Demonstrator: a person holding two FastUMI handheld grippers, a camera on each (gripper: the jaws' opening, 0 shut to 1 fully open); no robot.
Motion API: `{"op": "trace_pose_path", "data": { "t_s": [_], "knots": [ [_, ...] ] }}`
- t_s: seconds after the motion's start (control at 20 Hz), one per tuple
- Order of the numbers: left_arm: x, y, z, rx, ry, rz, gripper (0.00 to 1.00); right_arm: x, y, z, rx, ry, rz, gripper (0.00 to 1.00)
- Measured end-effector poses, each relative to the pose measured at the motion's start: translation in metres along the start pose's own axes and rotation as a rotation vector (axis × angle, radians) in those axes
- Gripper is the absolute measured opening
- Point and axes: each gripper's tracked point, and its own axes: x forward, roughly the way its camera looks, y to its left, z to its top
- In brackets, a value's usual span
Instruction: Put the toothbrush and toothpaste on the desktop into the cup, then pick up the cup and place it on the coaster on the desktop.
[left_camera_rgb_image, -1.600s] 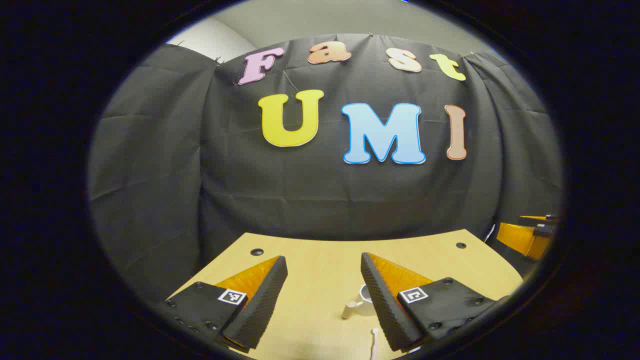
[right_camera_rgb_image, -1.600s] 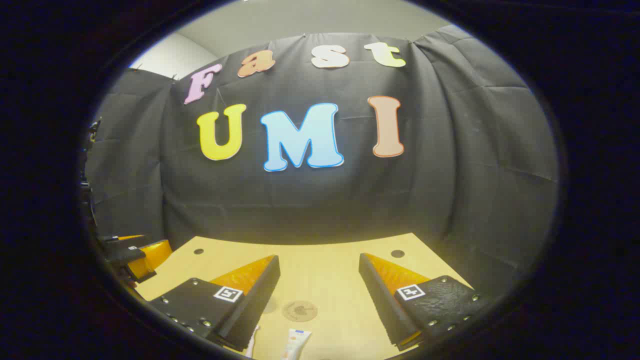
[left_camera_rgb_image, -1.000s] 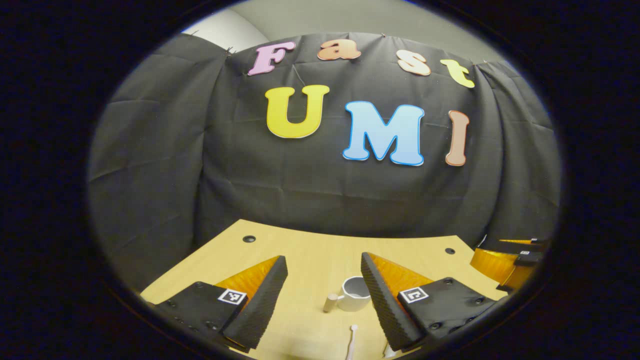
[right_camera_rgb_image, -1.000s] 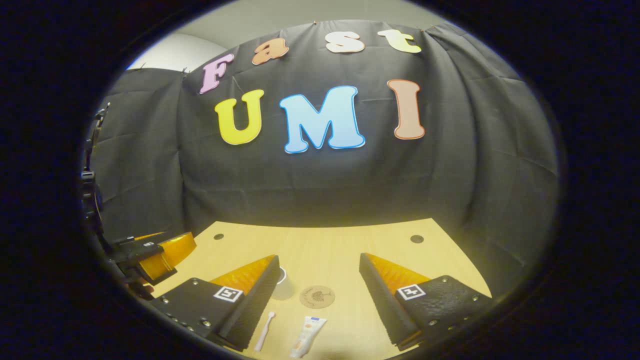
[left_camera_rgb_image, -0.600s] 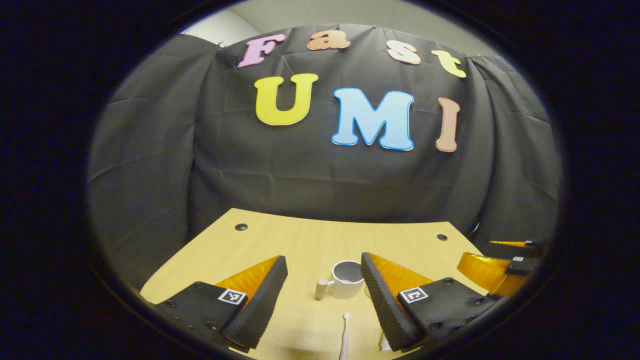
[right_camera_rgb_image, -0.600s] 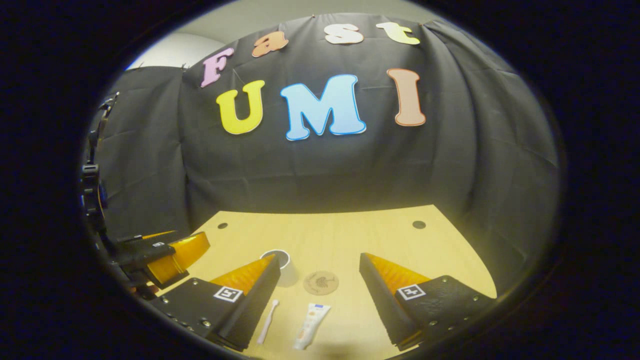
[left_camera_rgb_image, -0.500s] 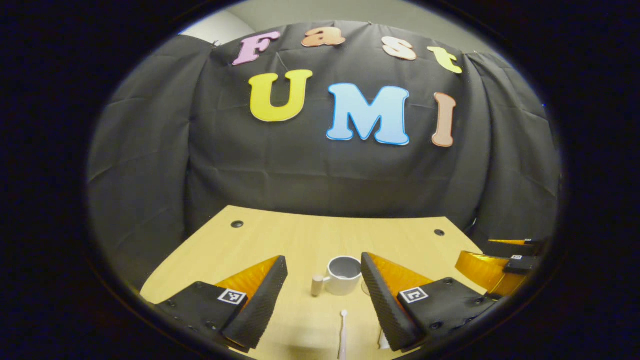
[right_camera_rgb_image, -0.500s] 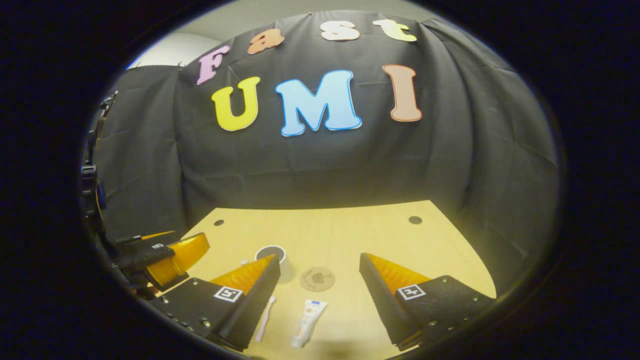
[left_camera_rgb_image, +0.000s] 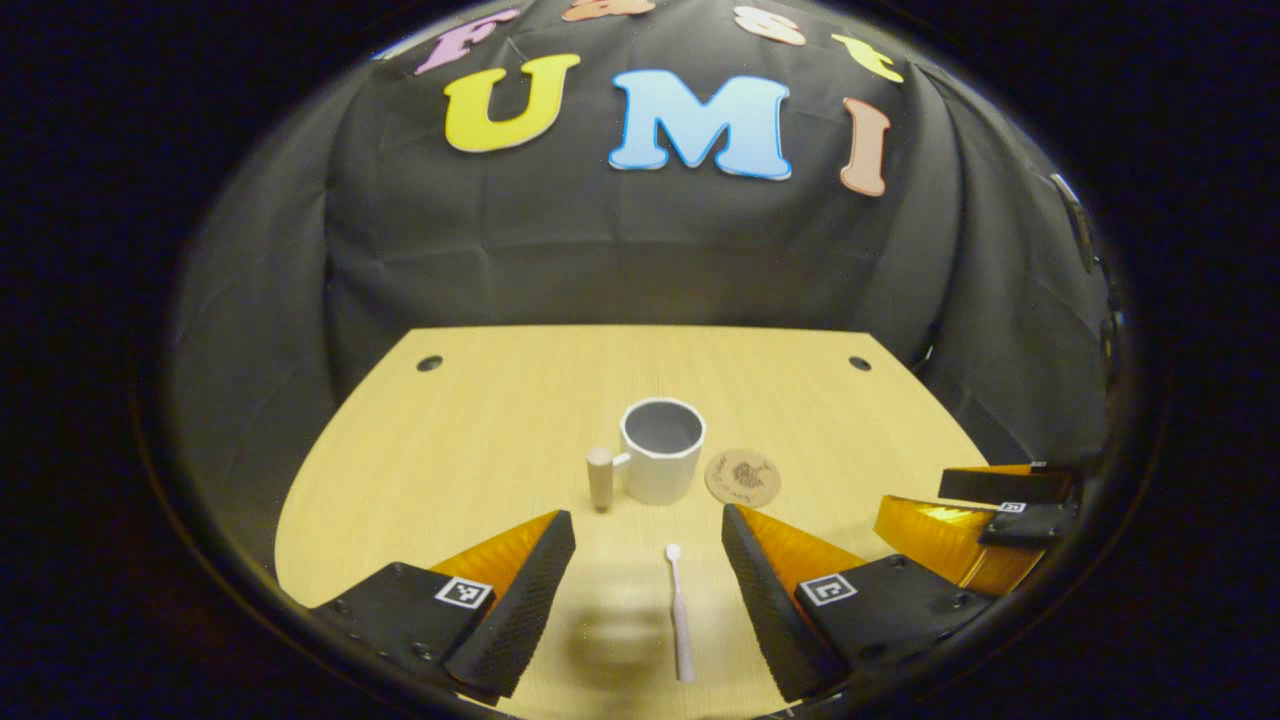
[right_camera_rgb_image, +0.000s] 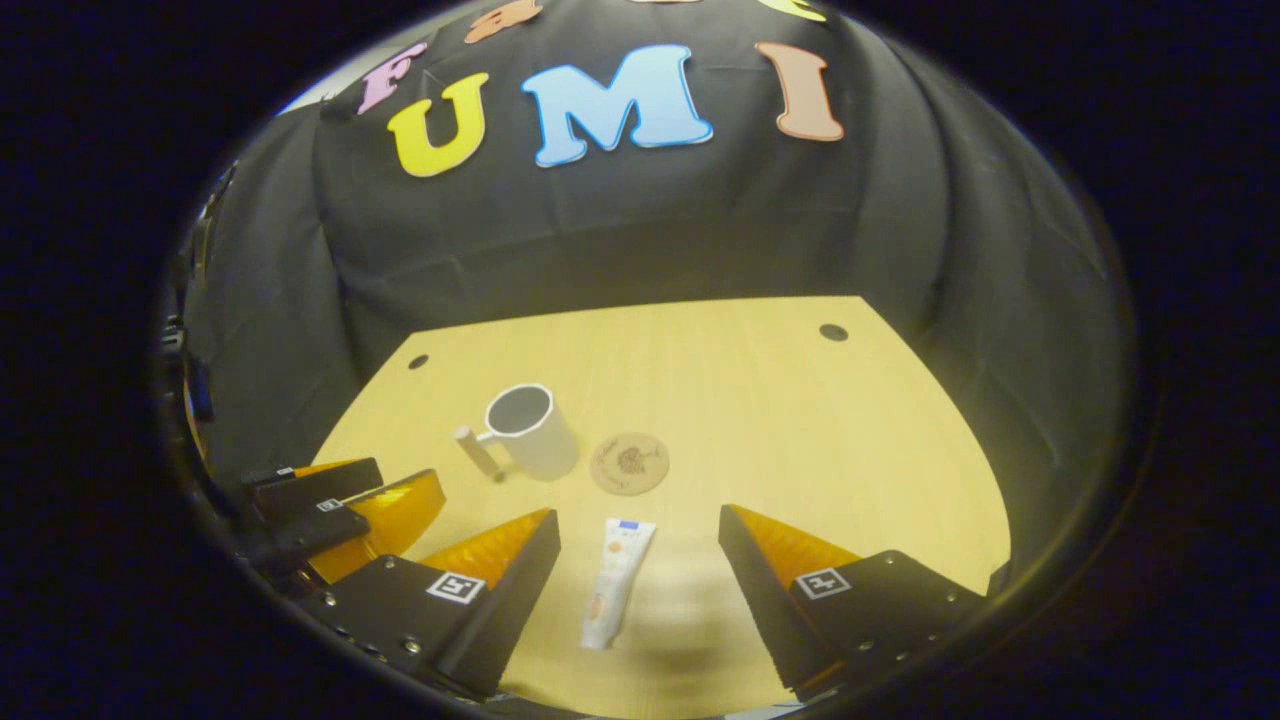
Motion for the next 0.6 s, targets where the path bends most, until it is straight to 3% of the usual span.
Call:
{"op": "trace_pose_path", "data": {
  "t_s": [0.05, 0.5, 0.55, 0.6],
  "knots": [
    [0.007, 0.0, -0.013, -0.003, 0.038, -0.003, 0.96, 0.008, -0.001, -0.007, -0.005, 0.04, 0.0, 0.96],
    [0.053, 0.007, -0.112, -0.06, 0.392, -0.033, 1.0, 0.053, 0.014, -0.084, -0.003, 0.364, 0.024, 0.94],
    [0.056, 0.006, -0.118, -0.067, 0.415, -0.04, 0.94, 0.057, 0.015, -0.09, -0.002, 0.388, 0.027, 0.9],
    [0.063, 0.002, -0.128, -0.072, 0.439, -0.045, 1.0, 0.061, 0.015, -0.097, -0.003, 0.41, 0.025, 0.89]
  ]
}}
